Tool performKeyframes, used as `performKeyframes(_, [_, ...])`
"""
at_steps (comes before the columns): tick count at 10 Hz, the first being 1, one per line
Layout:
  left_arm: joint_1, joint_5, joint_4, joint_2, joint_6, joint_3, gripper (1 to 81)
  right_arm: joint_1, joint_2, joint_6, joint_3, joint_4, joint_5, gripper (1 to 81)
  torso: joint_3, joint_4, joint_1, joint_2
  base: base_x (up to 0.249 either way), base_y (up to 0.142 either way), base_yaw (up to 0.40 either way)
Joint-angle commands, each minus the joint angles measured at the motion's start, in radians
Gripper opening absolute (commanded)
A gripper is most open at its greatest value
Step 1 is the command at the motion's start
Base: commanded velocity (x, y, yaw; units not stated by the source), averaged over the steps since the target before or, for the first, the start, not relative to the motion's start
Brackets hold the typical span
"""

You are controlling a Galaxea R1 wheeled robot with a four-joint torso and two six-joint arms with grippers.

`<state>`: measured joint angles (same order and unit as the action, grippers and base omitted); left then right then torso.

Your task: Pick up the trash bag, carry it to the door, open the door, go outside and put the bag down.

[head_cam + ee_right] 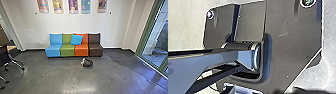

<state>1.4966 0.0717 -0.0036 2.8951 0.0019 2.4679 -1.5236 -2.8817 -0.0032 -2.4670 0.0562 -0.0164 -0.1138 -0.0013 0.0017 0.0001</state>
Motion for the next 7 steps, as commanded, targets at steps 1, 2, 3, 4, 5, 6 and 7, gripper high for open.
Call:
performKeyframes(1, [-0.035,-0.056,-0.001,-0.008,0.004,-0.009,81.1,0.038,0.011,-0.001,0.008,0.004,-0.057,81.1,0.0,0.0,0.0,0.0,0.173,0.0,0.0])
performKeyframes(2, [-0.037,-0.056,-0.001,-0.009,0.006,-0.009,81.1,0.038,0.011,-0.003,0.007,0.005,-0.059,81.1,0.0,0.0,0.0,0.0,0.173,0.0,0.0])
performKeyframes(3, [-0.037,-0.056,-0.001,-0.009,0.004,-0.009,81.1,0.038,0.013,-0.003,0.008,0.005,-0.059,81.1,0.0,0.0,0.0,0.0,0.173,0.0,0.0])
performKeyframes(4, [-0.035,-0.056,-0.001,-0.009,0.004,-0.009,81.1,0.039,0.013,-0.003,0.007,0.005,-0.059,81.1,0.0,0.0,0.0,0.0,0.173,0.0,0.0])
performKeyframes(5, [-0.035,-0.056,-0.001,-0.009,0.004,-0.009,81.1,0.039,0.013,-0.003,0.01,0.004,-0.057,81.1,0.0,0.0,0.0,0.0,0.173,0.0,0.0])
performKeyframes(6, [-0.035,-0.056,-0.001,-0.009,0.004,-0.009,81.1,0.038,0.013,-0.003,0.011,0.004,-0.059,81.1,0.0,0.0,0.0,0.0,0.173,0.0,0.0])
performKeyframes(7, [-0.035,-0.056,-0.001,-0.009,0.004,-0.009,81.1,0.038,0.011,-0.003,0.013,0.004,-0.059,81.1,0.0,0.0,0.0,0.0,0.173,0.0,0.0])
